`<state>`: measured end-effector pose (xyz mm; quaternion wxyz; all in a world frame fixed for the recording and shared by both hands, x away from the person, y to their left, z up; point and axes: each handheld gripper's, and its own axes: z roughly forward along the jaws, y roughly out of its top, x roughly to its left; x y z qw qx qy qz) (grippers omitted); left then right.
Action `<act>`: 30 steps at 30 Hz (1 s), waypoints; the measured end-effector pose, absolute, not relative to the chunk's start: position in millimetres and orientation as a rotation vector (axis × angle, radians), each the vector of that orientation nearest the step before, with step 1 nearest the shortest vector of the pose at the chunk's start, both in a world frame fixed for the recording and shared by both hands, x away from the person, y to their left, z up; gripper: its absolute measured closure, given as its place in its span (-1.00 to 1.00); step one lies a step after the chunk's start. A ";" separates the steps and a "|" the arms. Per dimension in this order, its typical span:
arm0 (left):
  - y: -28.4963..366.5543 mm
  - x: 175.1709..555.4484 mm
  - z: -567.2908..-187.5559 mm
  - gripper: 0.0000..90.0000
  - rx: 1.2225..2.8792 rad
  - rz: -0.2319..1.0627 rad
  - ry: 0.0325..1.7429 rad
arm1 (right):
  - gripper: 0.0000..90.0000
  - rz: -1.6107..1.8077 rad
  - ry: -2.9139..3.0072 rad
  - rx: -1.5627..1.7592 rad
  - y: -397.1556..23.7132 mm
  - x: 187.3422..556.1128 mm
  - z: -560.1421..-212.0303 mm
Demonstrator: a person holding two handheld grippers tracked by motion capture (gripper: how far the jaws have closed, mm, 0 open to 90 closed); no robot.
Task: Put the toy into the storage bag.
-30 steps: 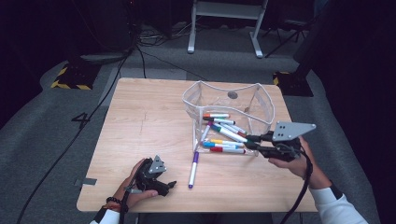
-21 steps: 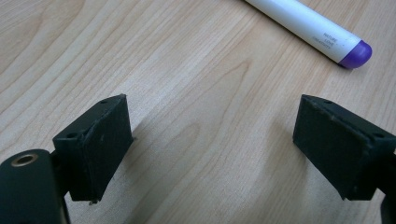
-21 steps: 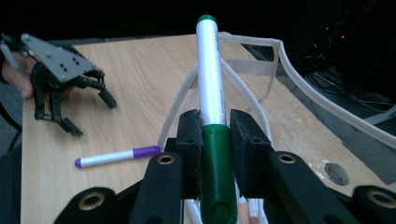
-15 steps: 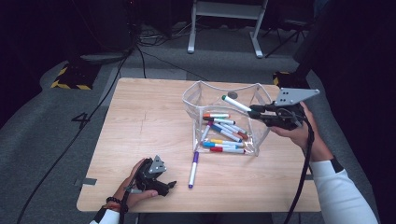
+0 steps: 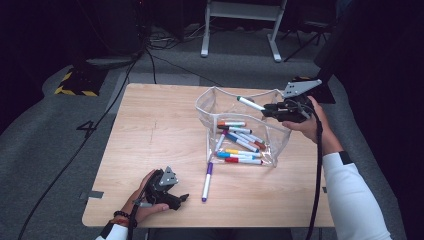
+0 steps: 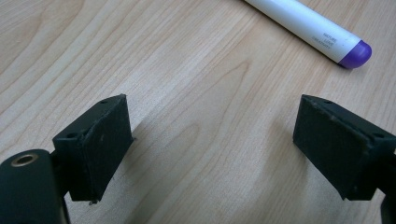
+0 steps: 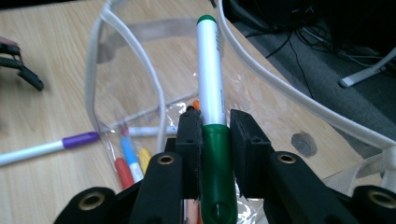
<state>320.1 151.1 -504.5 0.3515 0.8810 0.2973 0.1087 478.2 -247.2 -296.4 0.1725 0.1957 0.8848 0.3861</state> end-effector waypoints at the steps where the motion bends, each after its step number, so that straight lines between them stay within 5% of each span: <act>1: 151.1 320.1 -504.5 -0.74 2.281 0.282 0.769 | 0.67 1.084 2.526 0.554 -246.4 482.3 -298.9; 30: 151.1 320.1 -504.5 -0.74 2.281 0.282 0.769 | 0.65 0.786 2.885 0.434 -223.9 482.0 -326.8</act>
